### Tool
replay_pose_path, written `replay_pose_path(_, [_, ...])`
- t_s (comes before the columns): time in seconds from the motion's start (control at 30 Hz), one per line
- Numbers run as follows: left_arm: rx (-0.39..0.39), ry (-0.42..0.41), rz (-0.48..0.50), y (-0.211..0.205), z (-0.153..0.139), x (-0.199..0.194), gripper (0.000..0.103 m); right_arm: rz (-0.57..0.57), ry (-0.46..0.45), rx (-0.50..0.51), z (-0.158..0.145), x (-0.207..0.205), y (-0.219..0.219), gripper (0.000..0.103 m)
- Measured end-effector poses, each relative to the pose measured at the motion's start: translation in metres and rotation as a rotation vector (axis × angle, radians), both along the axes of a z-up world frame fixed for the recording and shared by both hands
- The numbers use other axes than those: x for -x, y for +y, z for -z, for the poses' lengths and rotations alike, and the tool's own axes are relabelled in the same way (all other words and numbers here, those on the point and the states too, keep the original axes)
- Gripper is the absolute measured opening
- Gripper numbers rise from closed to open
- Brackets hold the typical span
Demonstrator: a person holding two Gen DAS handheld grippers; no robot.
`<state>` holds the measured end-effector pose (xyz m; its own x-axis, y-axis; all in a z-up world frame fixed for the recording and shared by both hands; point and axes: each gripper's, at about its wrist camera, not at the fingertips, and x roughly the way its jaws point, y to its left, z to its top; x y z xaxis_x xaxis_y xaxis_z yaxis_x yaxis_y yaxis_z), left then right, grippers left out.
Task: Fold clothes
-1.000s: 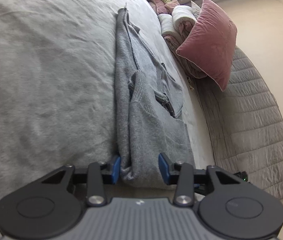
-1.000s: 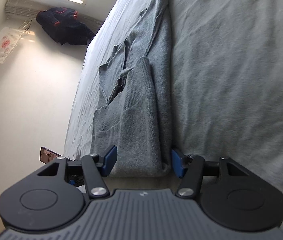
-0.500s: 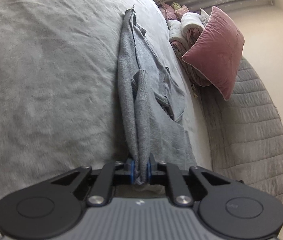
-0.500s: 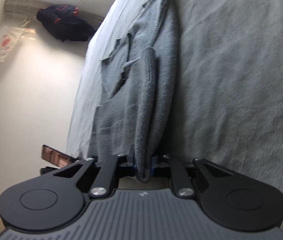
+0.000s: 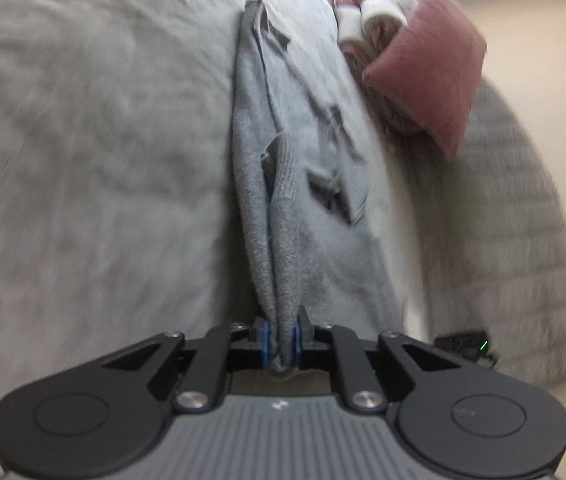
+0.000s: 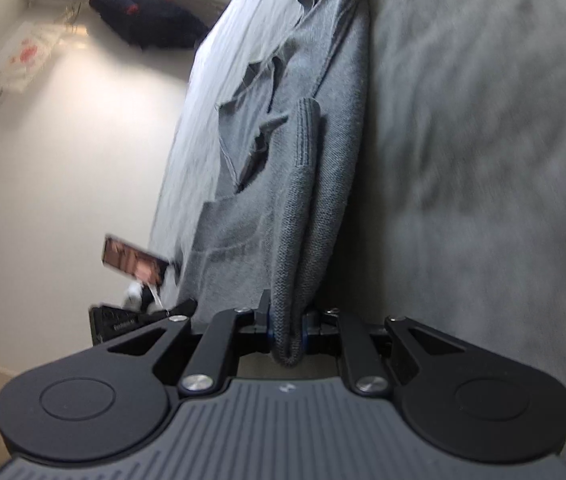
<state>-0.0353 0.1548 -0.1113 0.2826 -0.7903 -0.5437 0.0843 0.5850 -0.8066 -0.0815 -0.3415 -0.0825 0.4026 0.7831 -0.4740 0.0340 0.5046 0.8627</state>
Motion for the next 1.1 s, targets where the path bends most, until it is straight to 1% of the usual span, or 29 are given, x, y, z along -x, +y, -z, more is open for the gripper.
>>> replay_pose_path(0.03, [-0.006, -0.003, 0.022, -0.001, 0.003, 0.001, 0.012, -0.012, 0.006, 0.008, 0.001, 0.004, 0.000, 0.014])
replay_pose_path(0.17, [0.021, -0.003, 0.090, 0.004, 0.004, -0.006, 0.017, -0.062, 0.007, -0.002, 0.006, 0.005, -0.005, 0.019])
replay_pose_path(0.27, [0.038, 0.004, 0.166, 0.006, 0.003, -0.013, 0.024, -0.100, 0.005, -0.015, 0.008, 0.004, -0.009, 0.029])
replay_pose_path(0.3, [0.049, 0.014, 0.177, 0.006, 0.004, -0.016, 0.025, -0.116, 0.002, -0.015, 0.009, 0.003, -0.009, 0.031])
replay_pose_path(0.33, [0.059, 0.029, 0.177, 0.006, 0.007, -0.019, 0.024, -0.127, 0.001, -0.016, 0.009, 0.002, -0.010, 0.030])
replay_pose_path(0.4, [0.076, 0.054, 0.172, 0.007, 0.012, -0.024, 0.020, -0.133, 0.008, -0.028, 0.011, 0.000, -0.012, 0.030])
replay_pose_path(0.43, [0.080, 0.059, 0.172, 0.007, 0.014, -0.023, 0.019, -0.136, 0.012, -0.034, 0.012, 0.000, -0.013, 0.030])
replay_pose_path(0.47, [0.080, 0.058, 0.173, 0.008, 0.015, -0.023, 0.019, -0.136, 0.015, -0.038, 0.012, -0.001, -0.014, 0.030])
replay_pose_path(0.5, [0.078, 0.053, 0.174, 0.008, 0.015, -0.022, 0.015, -0.133, 0.019, -0.040, 0.013, 0.000, -0.016, 0.026])
replay_pose_path(0.53, [0.075, 0.046, 0.175, 0.009, 0.015, -0.019, 0.015, -0.130, 0.022, -0.043, 0.014, 0.000, -0.018, 0.020])
replay_pose_path(0.67, [0.076, 0.018, 0.177, 0.010, 0.012, -0.013, 0.011, -0.122, 0.020, -0.050, 0.015, 0.003, -0.022, 0.017])
replay_pose_path(0.77, [0.097, -0.005, 0.178, 0.007, 0.008, -0.012, 0.010, -0.123, -0.011, -0.074, 0.010, 0.004, -0.024, 0.016])
replay_pose_path(0.83, [0.126, -0.027, 0.176, 0.008, 0.005, -0.011, 0.010, -0.116, -0.039, -0.103, 0.006, 0.004, -0.027, 0.016])
replay_pose_path(0.93, [0.194, -0.068, 0.152, 0.015, 0.000, -0.012, 0.010, -0.098, -0.086, -0.139, -0.003, 0.003, -0.028, 0.016])
replay_pose_path(1.03, [0.249, -0.104, 0.113, 0.016, -0.010, -0.015, 0.010, -0.075, -0.126, -0.172, -0.012, -0.001, -0.030, 0.016])
replay_pose_path(1.1, [0.284, -0.128, 0.086, 0.016, -0.016, -0.018, 0.010, -0.049, -0.147, -0.184, -0.019, -0.008, -0.020, 0.016])
